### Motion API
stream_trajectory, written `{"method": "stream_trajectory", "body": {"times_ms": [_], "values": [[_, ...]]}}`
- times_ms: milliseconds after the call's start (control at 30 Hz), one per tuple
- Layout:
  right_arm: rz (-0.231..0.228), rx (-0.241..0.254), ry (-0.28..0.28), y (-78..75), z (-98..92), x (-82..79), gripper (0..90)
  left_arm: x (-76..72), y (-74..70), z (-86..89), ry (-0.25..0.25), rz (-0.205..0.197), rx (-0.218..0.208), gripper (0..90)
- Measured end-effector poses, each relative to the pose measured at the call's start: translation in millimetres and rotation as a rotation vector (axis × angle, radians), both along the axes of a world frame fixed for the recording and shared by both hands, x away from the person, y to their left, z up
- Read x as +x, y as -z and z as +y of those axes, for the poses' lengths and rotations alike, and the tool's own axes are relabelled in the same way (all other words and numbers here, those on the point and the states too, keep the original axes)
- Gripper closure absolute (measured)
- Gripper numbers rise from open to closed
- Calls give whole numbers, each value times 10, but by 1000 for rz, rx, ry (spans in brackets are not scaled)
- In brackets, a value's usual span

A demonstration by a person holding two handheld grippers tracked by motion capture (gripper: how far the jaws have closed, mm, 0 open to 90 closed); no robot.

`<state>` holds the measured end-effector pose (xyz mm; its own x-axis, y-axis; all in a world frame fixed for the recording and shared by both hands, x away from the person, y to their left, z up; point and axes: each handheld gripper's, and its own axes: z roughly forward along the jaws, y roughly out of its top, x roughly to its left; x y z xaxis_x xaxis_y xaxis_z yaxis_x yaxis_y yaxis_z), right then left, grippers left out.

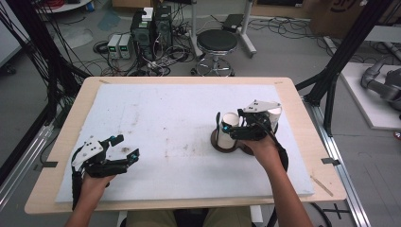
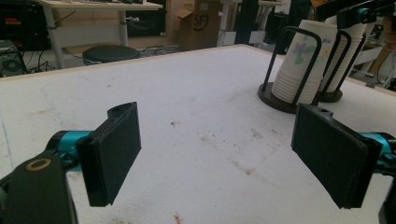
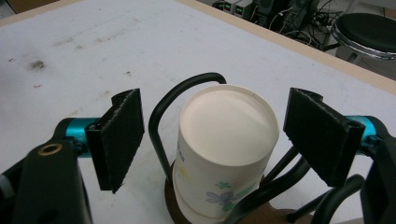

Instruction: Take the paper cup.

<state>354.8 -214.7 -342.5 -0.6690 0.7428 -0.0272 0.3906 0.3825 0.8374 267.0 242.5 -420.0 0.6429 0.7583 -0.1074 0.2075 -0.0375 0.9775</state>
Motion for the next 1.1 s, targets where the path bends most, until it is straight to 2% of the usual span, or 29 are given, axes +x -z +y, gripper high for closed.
{"method": "stream_trajectory", "body": {"times_ms": [200, 533, 633, 867, 1100], "values": [[29, -16, 10, 35, 15, 49, 216, 1, 0, -1, 1, 0, -3, 158], [57, -29, 10, 97, 4, 98, 342, 0, 1, -1, 2, 2, -4, 159], [55, -28, 10, 96, 5, 106, 349, 1, 2, -2, 2, 3, -5, 158], [59, -25, 8, 34, -11, 111, 369, 2, 2, 0, 4, 4, -9, 159], [33, -8, -5, -77, -30, 91, 380, -1, 1, -4, 6, 5, -9, 158]]}}
